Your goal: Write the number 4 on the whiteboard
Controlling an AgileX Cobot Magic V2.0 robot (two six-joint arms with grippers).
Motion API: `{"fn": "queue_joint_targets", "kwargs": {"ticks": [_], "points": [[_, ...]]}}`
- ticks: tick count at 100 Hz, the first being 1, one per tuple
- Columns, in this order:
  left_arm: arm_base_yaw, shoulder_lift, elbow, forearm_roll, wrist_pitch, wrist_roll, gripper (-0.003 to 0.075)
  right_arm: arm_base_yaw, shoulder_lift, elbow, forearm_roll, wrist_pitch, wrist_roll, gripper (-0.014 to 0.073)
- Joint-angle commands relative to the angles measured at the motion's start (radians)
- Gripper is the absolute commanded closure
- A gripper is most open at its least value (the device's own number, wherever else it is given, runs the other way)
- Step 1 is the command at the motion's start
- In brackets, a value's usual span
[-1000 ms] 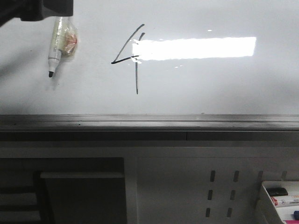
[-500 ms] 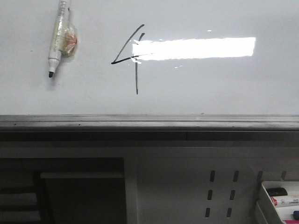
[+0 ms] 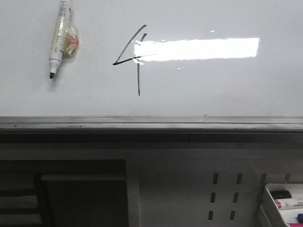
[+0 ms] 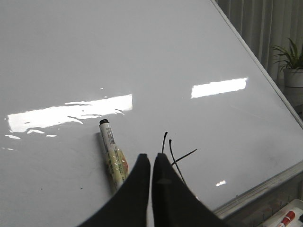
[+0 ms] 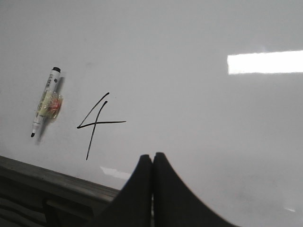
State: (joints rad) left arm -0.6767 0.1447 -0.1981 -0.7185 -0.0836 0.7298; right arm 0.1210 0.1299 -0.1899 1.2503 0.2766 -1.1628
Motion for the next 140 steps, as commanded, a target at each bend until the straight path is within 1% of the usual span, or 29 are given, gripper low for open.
{"fn": "queue_joint_targets", "kwargs": {"ticks": [1, 12, 98, 103, 108, 113, 117, 125, 130, 137, 140], "points": [[0.0, 0.007, -0.026, -0.007, -0.06, -0.005, 0.0741, -0.004, 0.008, -0.024, 0.027, -0.053, -0.013, 0.0648], [0.0, 0.007, -0.026, -0.007, -0.06, -0.005, 0.0741, -0.004, 0.008, -0.024, 0.027, -0.081, -0.013, 0.0648], [0.0, 0.007, -0.024, -0.007, -0.06, -0.005, 0.0741, -0.004, 0.008, -0.024, 0.027, -0.081, -0.013, 0.0648], [0.0, 0.007, -0.02, 0.017, -0.06, -0.005, 0.0741, -0.004, 0.008, -0.024, 0.027, -0.081, -0.013, 0.0648], [0.006, 0.007, -0.018, 0.101, -0.053, -0.013, 0.0741, -0.004, 0.008, -0.024, 0.027, -0.081, -0.013, 0.0648], [0.029, 0.007, -0.014, 0.223, -0.042, -0.055, 0.0741, -0.004, 0.008, -0.024, 0.027, -0.081, -0.013, 0.0648], [0.067, 0.007, -0.005, 0.266, -0.042, -0.13, 0.0741, -0.004, 0.008, -0.024, 0.027, -0.081, -0.013, 0.0648], [0.184, 0.007, 0.024, 0.361, -0.035, -0.269, 0.0741, -0.004, 0.008, -0.024, 0.027, -0.081, -0.013, 0.0648], [0.259, 0.002, 0.047, 0.432, -0.034, -0.381, 0.0741, -0.004, 0.008, -0.024, 0.027, -0.081, -0.013, 0.0648], [0.35, -0.026, 0.08, 0.551, -0.034, -0.515, 0.0741, -0.004, 0.008, -0.024, 0.027, -0.081, -0.013, 0.0648], [0.377, -0.044, 0.094, 0.585, -0.034, -0.549, 0.0741, -0.004, 0.008, -0.024, 0.027, -0.081, -0.013, 0.0648]]}}
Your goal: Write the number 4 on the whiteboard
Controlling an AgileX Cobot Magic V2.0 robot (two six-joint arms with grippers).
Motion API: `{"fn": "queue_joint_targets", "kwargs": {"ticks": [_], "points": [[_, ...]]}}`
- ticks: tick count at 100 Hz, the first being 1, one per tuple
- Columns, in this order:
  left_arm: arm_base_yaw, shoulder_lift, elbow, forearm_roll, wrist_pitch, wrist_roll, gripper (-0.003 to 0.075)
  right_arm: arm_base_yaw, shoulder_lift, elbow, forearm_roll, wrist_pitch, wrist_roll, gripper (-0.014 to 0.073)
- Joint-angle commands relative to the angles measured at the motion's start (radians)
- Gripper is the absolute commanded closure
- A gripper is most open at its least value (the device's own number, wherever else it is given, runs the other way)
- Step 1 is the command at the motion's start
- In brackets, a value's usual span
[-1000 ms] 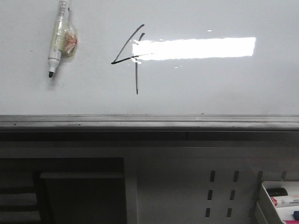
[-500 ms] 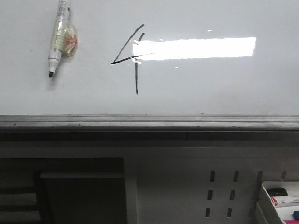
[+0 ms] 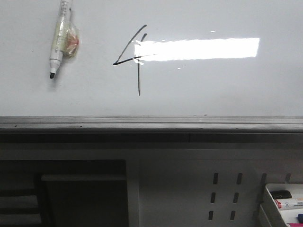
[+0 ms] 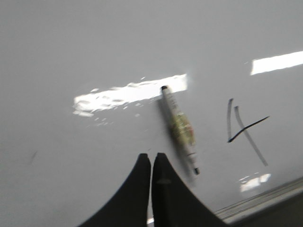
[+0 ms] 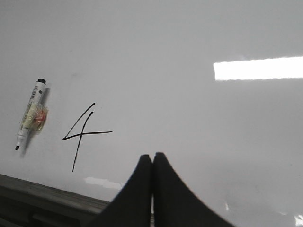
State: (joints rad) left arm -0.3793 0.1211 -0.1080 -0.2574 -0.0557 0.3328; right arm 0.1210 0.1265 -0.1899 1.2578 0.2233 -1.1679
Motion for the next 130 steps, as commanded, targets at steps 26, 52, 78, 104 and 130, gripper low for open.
{"fn": "queue_joint_targets", "kwargs": {"ticks": [26, 52, 78, 104, 130], "points": [[0.236, -0.155, 0.135, 0.146, -0.065, -0.188, 0.0741, -0.004, 0.011, -0.024, 0.02, -0.028, -0.007, 0.0648], [0.214, -0.155, 0.135, 0.13, -0.012, -0.188, 0.0741, -0.004, 0.011, -0.024, 0.02, -0.028, -0.007, 0.0648], [0.212, -0.153, 0.135, 0.13, -0.012, -0.188, 0.0741, -0.004, 0.011, -0.024, 0.02, -0.028, -0.007, 0.0648], [0.212, -0.153, 0.135, 0.13, -0.012, -0.188, 0.0741, -0.004, 0.011, -0.024, 0.02, -0.028, -0.007, 0.0648], [0.212, -0.153, 0.135, 0.13, -0.012, -0.188, 0.0741, -0.004, 0.011, -0.024, 0.018, -0.047, -0.007, 0.0648]]}}
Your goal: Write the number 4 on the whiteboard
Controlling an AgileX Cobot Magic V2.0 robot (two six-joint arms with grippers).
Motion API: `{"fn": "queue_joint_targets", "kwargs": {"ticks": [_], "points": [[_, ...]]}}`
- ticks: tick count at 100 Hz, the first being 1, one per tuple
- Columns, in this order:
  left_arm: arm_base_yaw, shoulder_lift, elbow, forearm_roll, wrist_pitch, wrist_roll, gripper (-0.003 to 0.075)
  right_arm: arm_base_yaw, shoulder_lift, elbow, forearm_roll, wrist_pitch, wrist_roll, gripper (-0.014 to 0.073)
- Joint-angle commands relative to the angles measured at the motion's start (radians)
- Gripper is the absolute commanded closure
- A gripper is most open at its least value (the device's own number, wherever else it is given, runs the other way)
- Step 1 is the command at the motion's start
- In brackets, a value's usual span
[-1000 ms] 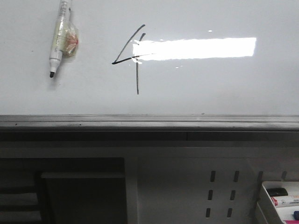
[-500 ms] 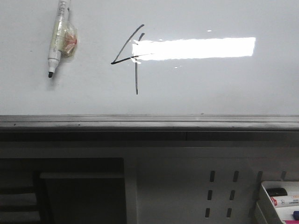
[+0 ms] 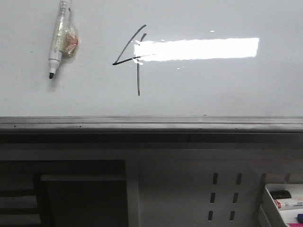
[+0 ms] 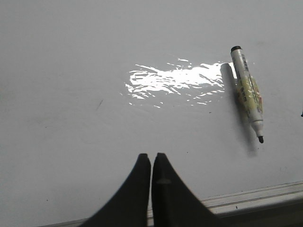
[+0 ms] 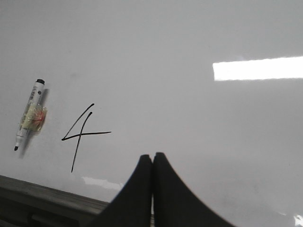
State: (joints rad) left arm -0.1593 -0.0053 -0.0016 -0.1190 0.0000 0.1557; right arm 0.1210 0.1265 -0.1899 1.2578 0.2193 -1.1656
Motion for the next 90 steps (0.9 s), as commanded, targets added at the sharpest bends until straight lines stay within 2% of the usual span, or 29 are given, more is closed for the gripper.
{"fn": "queue_joint_targets", "kwargs": {"ticks": [1, 9, 12, 16, 18, 28, 34, 38, 54, 67, 72, 90], "points": [[-0.008, -0.027, 0.028, -0.008, -0.068, -0.011, 0.0741, -0.004, 0.011, -0.024, 0.014, -0.054, -0.01, 0.0648], [-0.008, -0.027, 0.028, -0.008, -0.068, -0.011, 0.0741, -0.004, 0.011, -0.021, -0.084, -0.118, 0.008, 0.0648], [-0.008, -0.027, 0.028, -0.008, -0.068, -0.011, 0.0741, -0.004, 0.011, -0.014, -0.168, -0.154, 0.057, 0.0648], [-0.008, -0.027, 0.028, -0.008, -0.068, -0.011, 0.0741, -0.004, 0.011, -0.005, -0.293, -0.207, 0.183, 0.0648], [-0.008, -0.027, 0.028, -0.008, -0.068, -0.011, 0.0741, -0.004, 0.013, 0.005, -0.42, -0.235, 0.262, 0.0648], [-0.008, -0.027, 0.028, -0.008, -0.068, -0.011, 0.0741, -0.023, 0.013, 0.048, -0.891, -0.328, 0.653, 0.0648], [-0.008, -0.027, 0.028, -0.008, -0.068, -0.011, 0.0741, -0.052, 0.011, 0.073, -1.068, -0.312, 0.828, 0.0648], [-0.008, -0.027, 0.028, -0.008, -0.068, -0.011, 0.0741, -0.076, 0.001, 0.083, -1.145, -0.281, 0.885, 0.0648], [-0.008, -0.027, 0.028, -0.008, -0.068, -0.011, 0.0741, -0.136, -0.061, 0.153, -1.24, -0.257, 0.904, 0.0648], [-0.008, -0.027, 0.028, -0.008, -0.068, -0.011, 0.0741, -0.156, -0.098, 0.221, -1.242, -0.259, 0.904, 0.0648], [-0.008, -0.027, 0.028, -0.008, -0.068, -0.011, 0.0741, -0.166, -0.117, 0.219, -1.245, -0.201, 0.904, 0.0648], [-0.008, -0.027, 0.028, -0.008, -0.068, -0.011, 0.0741, -0.204, -0.157, 0.219, -1.27, -0.187, 0.904, 0.0648]]}}
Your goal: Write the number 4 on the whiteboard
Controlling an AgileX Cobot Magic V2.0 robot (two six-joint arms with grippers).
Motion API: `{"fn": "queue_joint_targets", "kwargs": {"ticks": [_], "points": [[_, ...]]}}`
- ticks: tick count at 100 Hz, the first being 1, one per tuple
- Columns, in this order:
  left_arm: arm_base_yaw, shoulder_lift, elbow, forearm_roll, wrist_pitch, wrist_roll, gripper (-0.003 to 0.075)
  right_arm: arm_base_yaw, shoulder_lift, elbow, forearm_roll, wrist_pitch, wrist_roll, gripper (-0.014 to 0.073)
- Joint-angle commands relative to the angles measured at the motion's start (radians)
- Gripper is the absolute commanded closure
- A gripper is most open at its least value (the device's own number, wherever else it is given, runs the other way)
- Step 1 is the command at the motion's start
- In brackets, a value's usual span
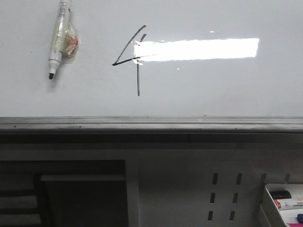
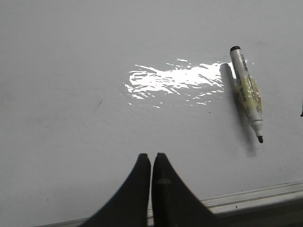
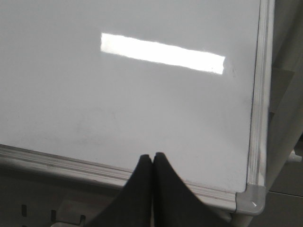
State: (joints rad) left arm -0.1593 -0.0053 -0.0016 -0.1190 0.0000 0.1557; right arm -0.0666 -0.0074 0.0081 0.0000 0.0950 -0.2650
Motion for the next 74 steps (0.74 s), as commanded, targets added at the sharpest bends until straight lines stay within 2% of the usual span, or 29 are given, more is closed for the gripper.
{"fn": "queue_joint_targets", "kwargs": {"ticks": [1, 74], "points": [[-0.008, -0.027, 0.028, -0.008, -0.068, -0.011, 0.0741, -0.016, -0.023, 0.021, -0.012, -0.063, 0.004, 0.0648], [-0.008, -0.027, 0.026, -0.008, -0.068, -0.011, 0.0741, -0.016, -0.023, 0.021, -0.012, -0.078, 0.004, 0.0648]]}}
